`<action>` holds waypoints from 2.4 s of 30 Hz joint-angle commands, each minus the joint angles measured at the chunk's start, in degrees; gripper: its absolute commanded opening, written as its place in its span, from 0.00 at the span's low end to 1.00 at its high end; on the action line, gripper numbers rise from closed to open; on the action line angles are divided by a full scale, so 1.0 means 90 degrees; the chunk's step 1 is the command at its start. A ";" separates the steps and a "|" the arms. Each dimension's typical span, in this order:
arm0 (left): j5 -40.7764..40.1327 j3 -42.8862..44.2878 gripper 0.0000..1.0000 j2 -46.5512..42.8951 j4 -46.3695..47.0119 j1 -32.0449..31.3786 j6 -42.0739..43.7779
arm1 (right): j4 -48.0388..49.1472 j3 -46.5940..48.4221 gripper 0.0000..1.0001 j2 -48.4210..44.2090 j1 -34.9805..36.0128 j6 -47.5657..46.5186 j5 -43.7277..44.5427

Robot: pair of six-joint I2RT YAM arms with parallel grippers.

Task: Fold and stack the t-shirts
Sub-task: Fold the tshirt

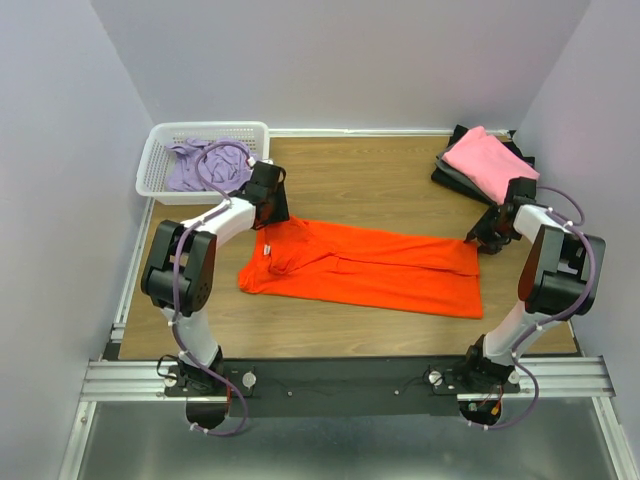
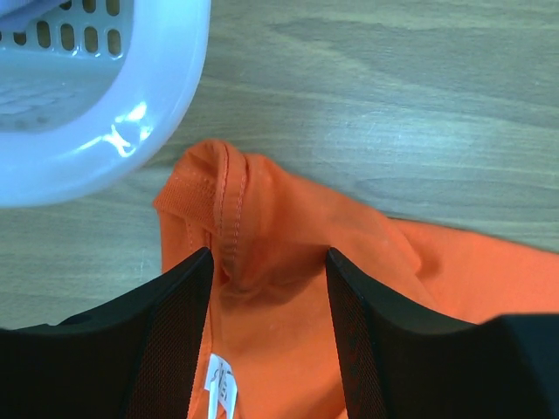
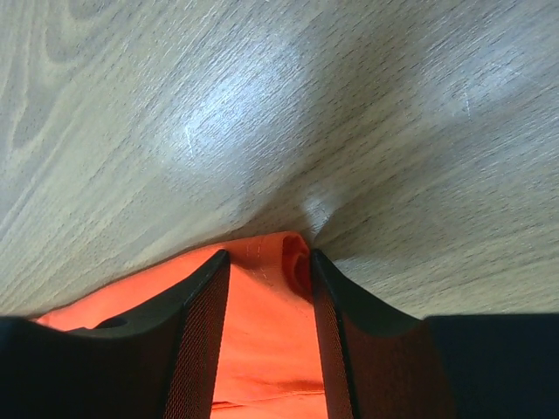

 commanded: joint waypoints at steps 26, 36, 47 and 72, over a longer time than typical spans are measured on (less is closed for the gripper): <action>0.0542 0.0935 0.29 0.1000 -0.0008 0.0430 -0.0218 | 0.0026 0.0237 0.12 0.0807 -0.0048 0.0282 0.0187; 0.0903 0.0817 0.00 0.0794 0.0284 0.0254 -0.0071 | -0.0013 0.0207 0.02 0.0348 -0.0164 0.0546 0.0959; 0.0943 0.2066 0.00 0.1399 0.0353 -0.0020 0.0182 | -0.0091 0.0666 0.01 0.0504 -0.0985 0.0263 0.0988; 0.1060 0.3181 0.69 0.1031 -0.0174 -0.0410 0.0925 | -0.0179 0.0803 0.67 0.0085 -0.1180 0.0165 0.0373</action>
